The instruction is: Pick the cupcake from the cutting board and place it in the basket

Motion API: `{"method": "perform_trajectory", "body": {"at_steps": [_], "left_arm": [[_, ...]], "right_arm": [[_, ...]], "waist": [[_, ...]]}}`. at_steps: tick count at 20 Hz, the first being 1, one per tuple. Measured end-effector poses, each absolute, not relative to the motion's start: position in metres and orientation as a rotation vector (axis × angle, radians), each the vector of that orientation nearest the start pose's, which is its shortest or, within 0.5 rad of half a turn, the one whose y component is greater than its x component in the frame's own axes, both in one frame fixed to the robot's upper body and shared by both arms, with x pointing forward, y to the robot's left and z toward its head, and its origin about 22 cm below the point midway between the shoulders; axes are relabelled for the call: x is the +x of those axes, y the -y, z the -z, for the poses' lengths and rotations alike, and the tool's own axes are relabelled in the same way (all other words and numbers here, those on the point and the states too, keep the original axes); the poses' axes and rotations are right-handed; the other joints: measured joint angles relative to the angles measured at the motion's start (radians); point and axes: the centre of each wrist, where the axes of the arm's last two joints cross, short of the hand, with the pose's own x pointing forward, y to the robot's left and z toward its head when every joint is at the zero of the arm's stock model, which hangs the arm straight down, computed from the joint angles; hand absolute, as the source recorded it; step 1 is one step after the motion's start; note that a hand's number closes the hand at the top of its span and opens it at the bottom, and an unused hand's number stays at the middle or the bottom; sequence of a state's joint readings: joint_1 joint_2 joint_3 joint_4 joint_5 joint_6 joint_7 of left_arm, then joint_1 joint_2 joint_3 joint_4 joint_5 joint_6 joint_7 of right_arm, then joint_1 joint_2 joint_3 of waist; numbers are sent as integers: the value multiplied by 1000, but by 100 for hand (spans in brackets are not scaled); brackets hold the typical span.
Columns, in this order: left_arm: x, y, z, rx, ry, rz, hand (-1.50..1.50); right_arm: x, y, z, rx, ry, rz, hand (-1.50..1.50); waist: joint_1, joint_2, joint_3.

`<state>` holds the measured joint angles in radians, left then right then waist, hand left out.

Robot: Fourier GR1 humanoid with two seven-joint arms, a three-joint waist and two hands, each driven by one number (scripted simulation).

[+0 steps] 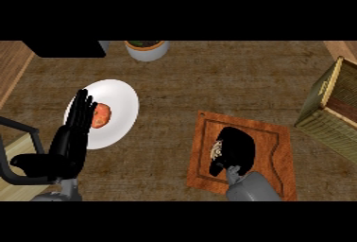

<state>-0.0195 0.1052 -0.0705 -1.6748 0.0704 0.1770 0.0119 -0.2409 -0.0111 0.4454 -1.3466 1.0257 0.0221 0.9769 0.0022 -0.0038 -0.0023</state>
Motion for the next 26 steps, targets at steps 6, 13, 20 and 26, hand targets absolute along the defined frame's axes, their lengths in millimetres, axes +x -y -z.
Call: {"method": "perform_trajectory", "body": {"at_steps": [6, 13, 20, 26], "left_arm": [[243, -232, -36, 81, 1674, -50, 0], [248, -236, -35, 85, 1679, -47, 0], [243, -239, -29, 96, 1671, -57, 0], [240, -240, -29, 103, 1664, -65, 0]], "right_arm": [[310, 125, 7, -961, 746, -822, 150], [353, 133, -4, -1076, 804, -757, 150], [357, 116, -53, -1103, 1075, -539, 150], [336, 102, -123, -1118, 1332, -359, 150]], "waist": [[9, 0, 1], [11, 1, 1], [-4, -1, 2], [-18, -7, 2]]}}
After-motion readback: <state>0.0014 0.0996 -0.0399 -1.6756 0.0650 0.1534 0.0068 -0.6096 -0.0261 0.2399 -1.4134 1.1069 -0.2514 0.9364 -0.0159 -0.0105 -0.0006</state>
